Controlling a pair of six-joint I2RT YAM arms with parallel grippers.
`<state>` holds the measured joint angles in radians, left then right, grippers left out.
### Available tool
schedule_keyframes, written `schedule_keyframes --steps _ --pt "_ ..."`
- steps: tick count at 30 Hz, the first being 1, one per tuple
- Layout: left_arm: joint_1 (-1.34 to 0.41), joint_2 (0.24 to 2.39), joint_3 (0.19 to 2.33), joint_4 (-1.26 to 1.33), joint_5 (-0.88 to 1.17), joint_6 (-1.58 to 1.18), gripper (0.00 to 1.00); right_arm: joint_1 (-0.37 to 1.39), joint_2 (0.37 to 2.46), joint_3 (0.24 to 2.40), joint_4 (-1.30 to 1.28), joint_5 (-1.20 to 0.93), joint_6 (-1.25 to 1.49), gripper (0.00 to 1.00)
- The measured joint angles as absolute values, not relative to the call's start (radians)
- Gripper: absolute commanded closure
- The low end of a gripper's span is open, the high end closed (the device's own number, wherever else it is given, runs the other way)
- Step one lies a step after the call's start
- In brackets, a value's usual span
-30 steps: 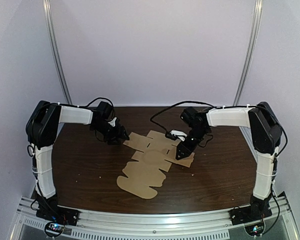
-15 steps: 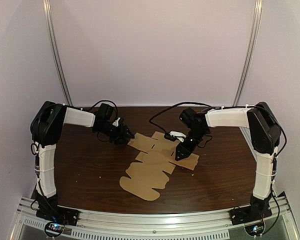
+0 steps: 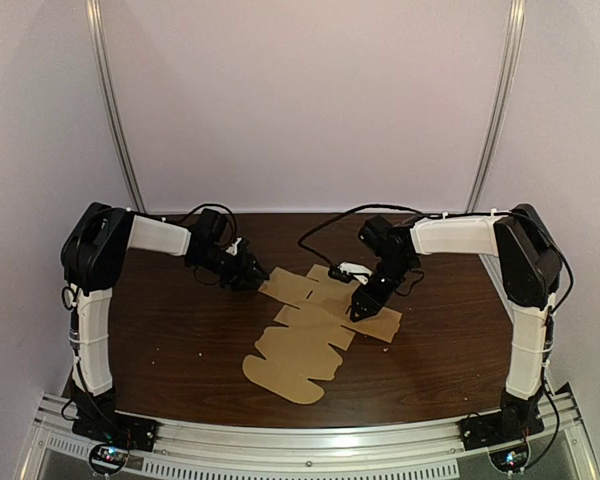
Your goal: Fold the paper box
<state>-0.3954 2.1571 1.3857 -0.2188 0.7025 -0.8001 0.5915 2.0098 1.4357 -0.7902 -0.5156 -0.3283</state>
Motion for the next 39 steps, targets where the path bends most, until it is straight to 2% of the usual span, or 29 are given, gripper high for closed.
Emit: schedule_keyframes --steps 3,10,19,26,39 --pt "-0.395 2.154 1.409 -0.281 0.654 -0.756 0.39 0.591 2.011 1.436 -0.791 -0.516 -0.33 0.65" --pt "-0.397 2.152 1.461 -0.382 0.577 -0.673 0.41 0.591 2.011 1.436 -0.792 -0.516 -0.331 0.65" --pt "-0.406 2.181 1.467 -0.394 0.712 -0.665 0.42 0.591 2.026 1.436 -0.792 -0.516 -0.331 0.65" --pt "-0.419 2.194 1.465 -0.391 0.778 -0.684 0.48 0.591 2.028 1.436 -0.792 -0.516 -0.331 0.65" --pt "-0.423 2.229 1.432 -0.108 0.803 -0.884 0.56 0.591 2.037 1.436 -0.792 -0.517 -0.334 0.65"
